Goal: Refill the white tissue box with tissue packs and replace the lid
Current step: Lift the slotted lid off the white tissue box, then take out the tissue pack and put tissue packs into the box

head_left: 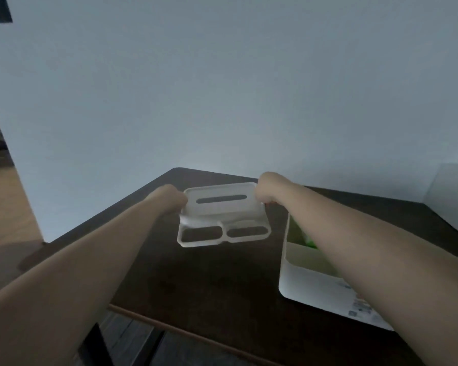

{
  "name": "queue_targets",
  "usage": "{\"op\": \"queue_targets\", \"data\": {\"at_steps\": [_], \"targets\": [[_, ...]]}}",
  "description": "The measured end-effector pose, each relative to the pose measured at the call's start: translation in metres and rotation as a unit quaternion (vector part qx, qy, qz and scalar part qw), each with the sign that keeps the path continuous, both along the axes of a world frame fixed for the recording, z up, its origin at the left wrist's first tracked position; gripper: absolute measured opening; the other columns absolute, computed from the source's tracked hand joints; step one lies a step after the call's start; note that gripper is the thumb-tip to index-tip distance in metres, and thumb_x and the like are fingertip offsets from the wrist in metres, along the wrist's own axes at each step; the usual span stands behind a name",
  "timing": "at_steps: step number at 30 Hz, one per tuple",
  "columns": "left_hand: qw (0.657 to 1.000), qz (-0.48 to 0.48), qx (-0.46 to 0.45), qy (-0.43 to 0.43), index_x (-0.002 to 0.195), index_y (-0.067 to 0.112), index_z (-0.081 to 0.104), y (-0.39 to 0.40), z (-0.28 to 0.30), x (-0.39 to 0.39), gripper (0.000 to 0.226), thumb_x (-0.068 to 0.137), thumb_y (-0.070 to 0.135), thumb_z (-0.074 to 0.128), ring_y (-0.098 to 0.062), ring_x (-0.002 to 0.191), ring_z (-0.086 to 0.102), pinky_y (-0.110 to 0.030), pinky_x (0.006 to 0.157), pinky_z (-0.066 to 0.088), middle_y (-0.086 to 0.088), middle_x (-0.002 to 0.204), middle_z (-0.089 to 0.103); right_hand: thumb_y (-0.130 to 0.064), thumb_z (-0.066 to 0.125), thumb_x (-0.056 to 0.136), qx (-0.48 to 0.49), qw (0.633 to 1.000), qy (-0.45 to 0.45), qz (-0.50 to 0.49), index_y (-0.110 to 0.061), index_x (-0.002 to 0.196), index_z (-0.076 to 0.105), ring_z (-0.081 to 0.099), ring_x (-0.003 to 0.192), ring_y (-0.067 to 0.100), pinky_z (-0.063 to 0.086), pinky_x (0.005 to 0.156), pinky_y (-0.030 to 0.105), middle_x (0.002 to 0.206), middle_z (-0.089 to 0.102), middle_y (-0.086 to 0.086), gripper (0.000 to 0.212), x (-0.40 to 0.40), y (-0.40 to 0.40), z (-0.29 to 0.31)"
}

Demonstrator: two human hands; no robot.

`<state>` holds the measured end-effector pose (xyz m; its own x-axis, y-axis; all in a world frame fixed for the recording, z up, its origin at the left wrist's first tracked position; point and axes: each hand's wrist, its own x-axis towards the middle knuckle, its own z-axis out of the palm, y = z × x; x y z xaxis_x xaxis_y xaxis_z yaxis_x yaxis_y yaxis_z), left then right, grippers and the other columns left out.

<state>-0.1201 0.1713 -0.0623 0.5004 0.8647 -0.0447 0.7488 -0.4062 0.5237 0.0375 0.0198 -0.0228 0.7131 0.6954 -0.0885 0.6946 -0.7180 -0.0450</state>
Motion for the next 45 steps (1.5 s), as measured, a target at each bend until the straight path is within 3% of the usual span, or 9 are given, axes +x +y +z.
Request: {"op": "queue_targets", "data": {"at_steps": [5,9,17,25,29,33,38,41,45], "targets": [[0.998,0.018,0.008,0.06,0.06,0.01,0.047,0.018,-0.028,-0.009,0.023,0.083,0.012,0.049,-0.017,0.057,0.044,-0.025,0.05,0.033,-0.004,0.067,0.05,-0.008,0.053,0.091,-0.113,0.993,-0.017,0.035,-0.001,0.072,0.056,0.041,0.052,0.018,0.039,0.072,0.03,0.063,0.046,0.008,0.02,-0.01,0.024,-0.018],[0.998,0.014,0.001,0.063,0.061,0.008,0.049,0.02,-0.036,-0.006,0.021,0.082,0.012,0.051,-0.023,0.068,0.047,-0.026,0.056,0.034,-0.004,0.067,0.049,-0.006,0.05,0.093,-0.127,0.992,0.012,0.025,-0.003,0.064,0.052,0.044,0.052,0.017,0.041,0.063,0.03,0.064,0.049,0.008,0.029,-0.006,0.028,-0.032],[0.995,-0.008,0.02,0.098,0.059,0.011,0.038,0.018,-0.046,0.003,0.022,0.079,0.008,0.047,-0.019,0.056,0.032,-0.025,0.051,0.024,-0.001,0.062,0.038,-0.007,0.037,0.094,-0.126,0.99,0.068,0.004,-0.006,0.061,0.058,0.049,0.053,0.018,0.043,0.06,0.028,0.066,0.058,0.007,0.04,-0.001,0.023,-0.046],[0.993,-0.004,0.066,0.098,0.069,0.011,0.048,0.0,-0.026,0.005,0.008,0.077,0.01,0.046,-0.018,0.058,0.04,-0.024,0.05,0.03,-0.001,0.07,0.046,-0.005,0.053,0.089,0.013,0.993,0.117,0.022,-0.01,0.061,0.051,0.048,0.051,0.016,0.041,0.05,0.024,0.063,0.055,0.005,0.029,-0.007,-0.004,-0.019],[0.993,-0.031,0.077,0.085,0.069,0.011,0.047,-0.018,-0.013,0.01,0.01,0.08,0.012,0.047,-0.02,0.062,0.041,-0.025,0.051,0.03,-0.002,0.072,0.046,-0.012,0.036,0.097,0.023,0.991,0.131,-0.033,-0.004,0.074,0.054,0.042,0.048,0.016,0.036,0.046,0.023,0.084,0.069,0.007,0.031,-0.012,-0.02,0.005],[0.993,-0.069,0.081,0.054,0.071,0.011,0.046,-0.048,0.004,0.021,0.008,0.079,0.013,0.048,-0.023,0.064,0.04,-0.025,0.051,0.03,-0.003,0.07,0.044,-0.018,0.042,0.093,0.053,0.993,0.097,-0.033,0.0,0.086,0.063,0.038,0.048,0.019,0.032,0.046,0.025,0.078,0.066,0.01,0.028,0.002,-0.056,0.036],[0.987,-0.138,0.073,-0.03,0.073,0.01,0.054,-0.105,0.031,0.049,0.016,0.085,0.02,0.051,-0.02,0.065,0.044,-0.023,0.053,0.032,-0.001,0.069,0.049,-0.011,0.047,0.087,0.088,0.993,-0.012,-0.078,-0.004,0.06,0.061,0.049,0.055,0.023,0.041,0.06,0.028,0.064,0.056,0.01,0.032,0.033,-0.127,0.052],[0.978,-0.19,0.046,-0.067,0.076,0.012,0.067,-0.146,0.039,0.07,0.032,0.088,0.038,0.054,-0.015,0.066,0.05,-0.024,0.058,0.039,0.002,0.067,0.055,-0.014,0.05,0.086,0.1,0.986,-0.029,-0.133,0.0,0.091,0.063,0.055,0.076,0.028,0.045,0.07,0.029,0.091,0.06,0.014,0.019,0.06,-0.169,0.037],[0.974,-0.223,0.022,-0.032,0.083,0.008,0.07,-0.184,0.042,0.099,0.05,0.088,0.054,0.051,-0.02,0.086,0.059,-0.03,0.083,0.045,-0.002,0.079,0.064,-0.024,0.052,0.089,0.08,0.979,0.001,-0.19,-0.003,0.121,0.058,0.059,0.107,0.034,0.05,0.09,0.035,0.125,0.06,0.016,0.039,0.081,-0.215,0.014]]}}
